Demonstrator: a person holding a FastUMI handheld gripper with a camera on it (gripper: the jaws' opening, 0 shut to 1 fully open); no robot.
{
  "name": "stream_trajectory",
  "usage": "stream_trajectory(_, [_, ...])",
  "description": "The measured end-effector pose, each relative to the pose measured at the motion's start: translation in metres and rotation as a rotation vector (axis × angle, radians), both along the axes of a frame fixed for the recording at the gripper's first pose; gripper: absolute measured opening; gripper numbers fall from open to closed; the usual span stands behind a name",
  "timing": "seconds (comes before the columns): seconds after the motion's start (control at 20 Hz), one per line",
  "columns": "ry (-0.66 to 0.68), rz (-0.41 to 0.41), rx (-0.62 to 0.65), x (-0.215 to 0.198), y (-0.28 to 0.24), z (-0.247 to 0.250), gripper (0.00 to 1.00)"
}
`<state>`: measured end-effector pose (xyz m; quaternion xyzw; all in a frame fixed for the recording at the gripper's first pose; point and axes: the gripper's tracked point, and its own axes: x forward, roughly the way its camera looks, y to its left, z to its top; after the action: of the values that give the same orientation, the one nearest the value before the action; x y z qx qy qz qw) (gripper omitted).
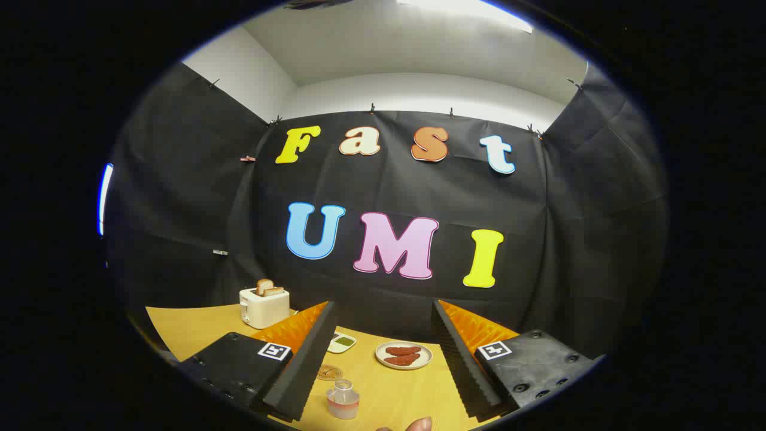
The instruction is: Take the bottle from table, then pour the juice into the cup, finally place the bottle on the coaster
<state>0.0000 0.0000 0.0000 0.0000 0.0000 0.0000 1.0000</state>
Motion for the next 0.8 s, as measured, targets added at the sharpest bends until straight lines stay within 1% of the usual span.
stream_trajectory(0.45, [0.010,0.022,-0.008,0.001,0.014,-0.007,0.97])
stream_trajectory(0.8, [0.021,0.030,0.005,0.002,0.022,-0.037,0.97])
